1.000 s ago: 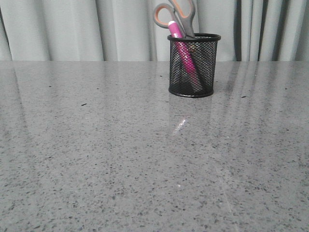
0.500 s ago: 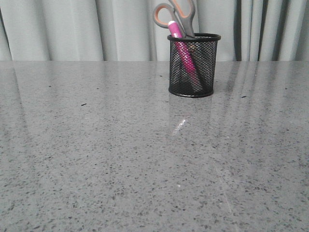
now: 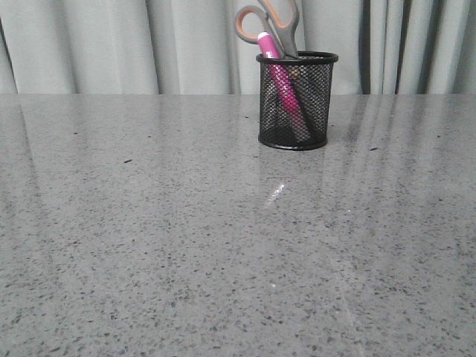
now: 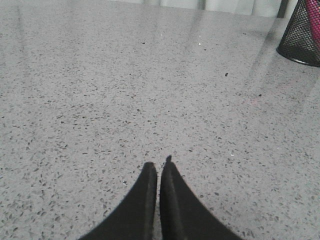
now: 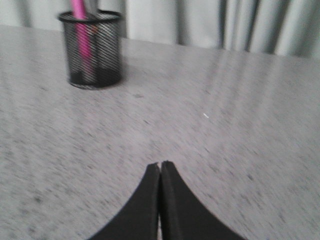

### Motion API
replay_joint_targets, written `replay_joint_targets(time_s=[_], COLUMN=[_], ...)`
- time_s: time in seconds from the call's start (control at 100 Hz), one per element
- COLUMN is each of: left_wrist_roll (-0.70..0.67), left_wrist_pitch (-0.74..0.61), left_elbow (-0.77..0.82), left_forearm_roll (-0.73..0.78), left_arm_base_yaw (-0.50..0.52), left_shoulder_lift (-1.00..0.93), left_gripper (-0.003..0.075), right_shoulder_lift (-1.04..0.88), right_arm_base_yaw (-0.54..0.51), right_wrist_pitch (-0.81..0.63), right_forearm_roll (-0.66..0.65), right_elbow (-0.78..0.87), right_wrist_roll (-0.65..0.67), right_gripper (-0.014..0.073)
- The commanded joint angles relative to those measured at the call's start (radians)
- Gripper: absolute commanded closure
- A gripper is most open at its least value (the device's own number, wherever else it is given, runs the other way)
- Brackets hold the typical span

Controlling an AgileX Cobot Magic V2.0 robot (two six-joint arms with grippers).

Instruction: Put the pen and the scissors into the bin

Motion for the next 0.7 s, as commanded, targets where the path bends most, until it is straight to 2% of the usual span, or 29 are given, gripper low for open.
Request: replay_joint_targets(time_s=[0.0, 0.1, 0.69], left_wrist_roll=[-0.008, -0.008, -0.008], left_wrist_pitch=[-0.039, -0.039, -0.039], left_elbow=[0.022, 0.022, 0.022], left_forearm_roll=[-0.018, -0.020, -0.020], left_arm_base_yaw=[0.005, 0.005, 0.005], left_shoulder_lift=[-0.032, -0.032, -0.032], left_gripper=[0.0740, 0.0740, 0.0740], right_shoulder_lift=[-0.027, -0.030, -0.030], right_arm_base_yaw=[-0.050, -0.090, -0.097], right_wrist_pitch=[0.017, 0.097, 0.088], right_forearm_roll=[0.002, 0.002, 0.002], right_elbow=[0.009, 0.009, 0.009], right_wrist_roll=[0.001, 0.001, 0.001], right_gripper=[0.0660, 0.0660, 0.0660])
